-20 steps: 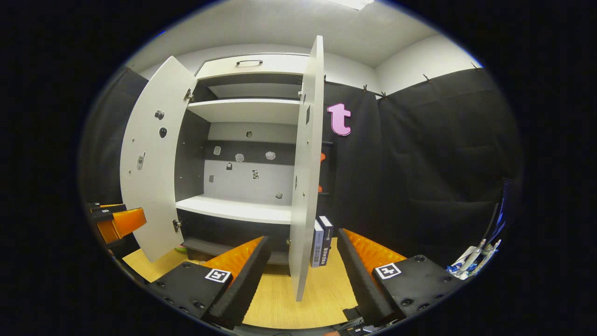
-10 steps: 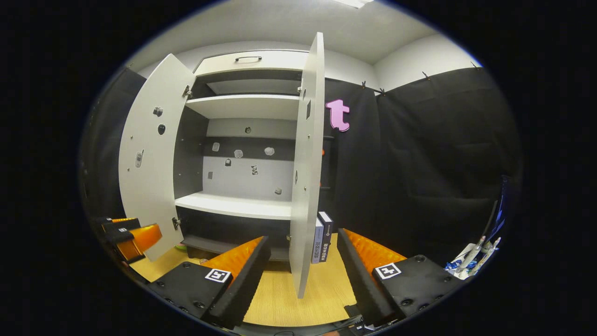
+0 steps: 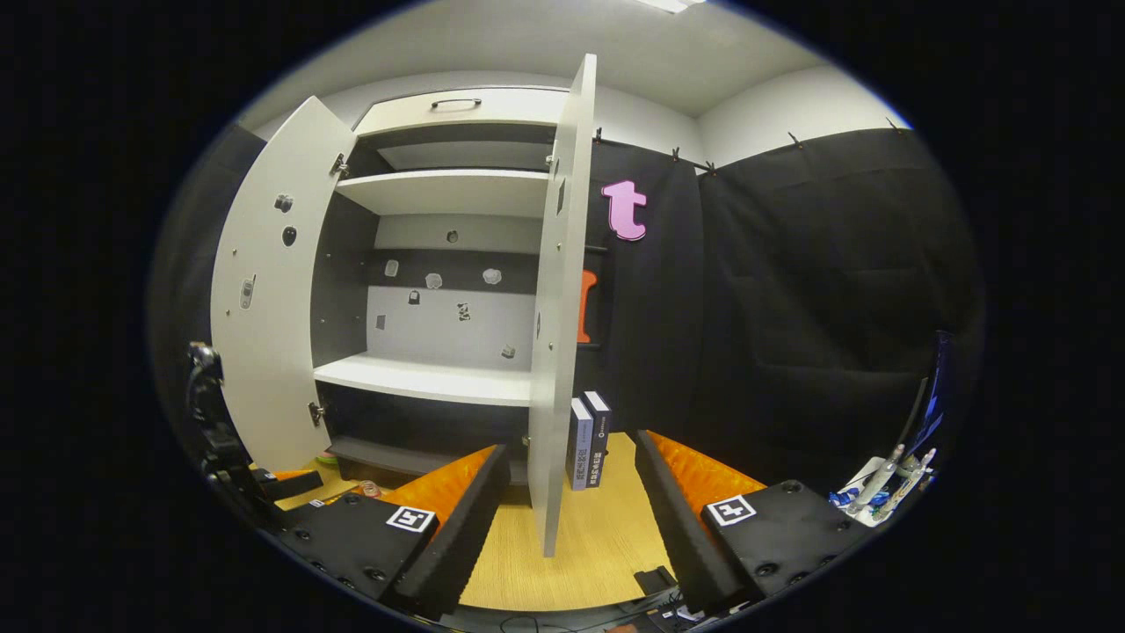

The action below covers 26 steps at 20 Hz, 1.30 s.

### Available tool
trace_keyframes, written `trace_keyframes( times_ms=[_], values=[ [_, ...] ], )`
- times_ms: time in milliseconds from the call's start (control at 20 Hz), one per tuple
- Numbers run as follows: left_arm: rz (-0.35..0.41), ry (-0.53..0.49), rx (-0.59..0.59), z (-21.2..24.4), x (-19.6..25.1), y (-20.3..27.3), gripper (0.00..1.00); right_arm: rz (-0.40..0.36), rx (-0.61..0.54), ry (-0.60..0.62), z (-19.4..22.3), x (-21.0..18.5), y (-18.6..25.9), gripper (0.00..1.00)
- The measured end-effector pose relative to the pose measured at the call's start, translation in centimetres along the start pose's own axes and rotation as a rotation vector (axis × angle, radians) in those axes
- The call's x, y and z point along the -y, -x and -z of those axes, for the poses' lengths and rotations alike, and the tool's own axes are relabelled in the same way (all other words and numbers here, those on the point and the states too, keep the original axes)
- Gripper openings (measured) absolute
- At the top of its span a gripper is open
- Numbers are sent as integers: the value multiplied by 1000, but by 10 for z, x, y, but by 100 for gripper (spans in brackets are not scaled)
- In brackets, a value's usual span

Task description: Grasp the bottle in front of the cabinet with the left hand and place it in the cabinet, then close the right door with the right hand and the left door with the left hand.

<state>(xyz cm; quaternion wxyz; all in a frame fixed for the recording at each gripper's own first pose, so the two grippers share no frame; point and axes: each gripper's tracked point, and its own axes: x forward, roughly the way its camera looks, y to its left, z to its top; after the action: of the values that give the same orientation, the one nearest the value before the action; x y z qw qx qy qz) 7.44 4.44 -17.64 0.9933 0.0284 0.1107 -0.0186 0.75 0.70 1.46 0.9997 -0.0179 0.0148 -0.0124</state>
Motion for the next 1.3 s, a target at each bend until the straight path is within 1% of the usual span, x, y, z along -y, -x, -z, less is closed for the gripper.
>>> trace_keyframes(
  times_ms=[150,250,400,600,750,800,850,900,950,1000,1150,1300],
  values=[
    [1,-26,-42,38,-1,-21,95,7,-6,0,0,4,-1,96],
    [1,-24,-72,63,-2,-36,95,11,-16,1,1,7,-2,96],
    [-38,-49,-124,97,-8,-52,95,25,-23,2,2,13,-3,96],
    [-47,-38,-154,125,-6,-66,95,48,-64,-22,10,23,-4,96],
    [-61,-24,-172,139,-7,-71,95,63,-69,-1,11,30,-5,96],
    [-65,-26,-172,141,-8,-73,95,69,-67,6,9,33,-5,96],
    [-71,-28,-172,141,-10,-73,95,72,-65,12,8,35,-5,100],
    [-71,-29,-168,139,-10,-73,81,73,-64,15,8,36,-6,100],
    [-59,-25,-173,137,-6,-75,76,71,-62,14,7,37,-7,100],
    [-52,-20,-176,133,-5,-74,75,68,-61,11,7,37,-9,96],
    [-35,-8,-177,110,-4,-67,74,57,-55,10,6,36,-12,96],
    [-1,32,-184,75,0,-59,74,55,-45,21,8,35,-15,96]
  ],
)
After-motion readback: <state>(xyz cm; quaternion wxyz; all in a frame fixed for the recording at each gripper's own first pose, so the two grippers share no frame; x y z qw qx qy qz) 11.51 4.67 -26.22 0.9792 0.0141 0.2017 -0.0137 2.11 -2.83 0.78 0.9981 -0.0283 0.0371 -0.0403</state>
